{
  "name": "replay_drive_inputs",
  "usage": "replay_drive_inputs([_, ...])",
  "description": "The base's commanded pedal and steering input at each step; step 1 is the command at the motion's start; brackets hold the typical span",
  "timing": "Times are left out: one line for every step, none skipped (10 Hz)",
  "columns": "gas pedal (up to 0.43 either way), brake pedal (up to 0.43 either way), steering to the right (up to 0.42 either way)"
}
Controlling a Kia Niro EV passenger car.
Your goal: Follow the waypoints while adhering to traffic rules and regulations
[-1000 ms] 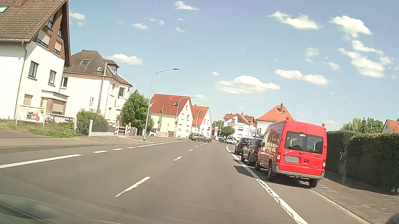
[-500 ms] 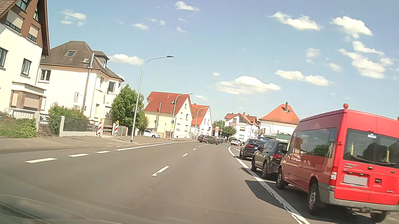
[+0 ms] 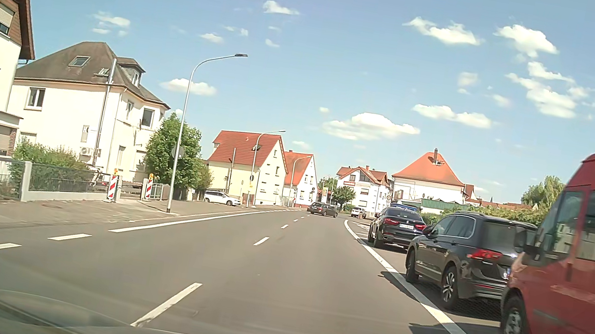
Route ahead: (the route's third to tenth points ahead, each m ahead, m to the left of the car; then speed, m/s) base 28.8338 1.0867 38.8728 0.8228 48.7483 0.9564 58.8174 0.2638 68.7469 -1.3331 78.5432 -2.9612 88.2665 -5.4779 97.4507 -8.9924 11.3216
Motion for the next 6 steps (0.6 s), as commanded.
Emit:
replay_drive_inputs([0.028, 0.030, 0.001])
replay_drive_inputs([0.028, 0.030, 0.002])
replay_drive_inputs([0.020, 0.030, 0.003])
replay_drive_inputs([0.020, 0.030, 0.004])
replay_drive_inputs([0.020, 0.030, 0.004])
replay_drive_inputs([0.020, 0.030, 0.004])
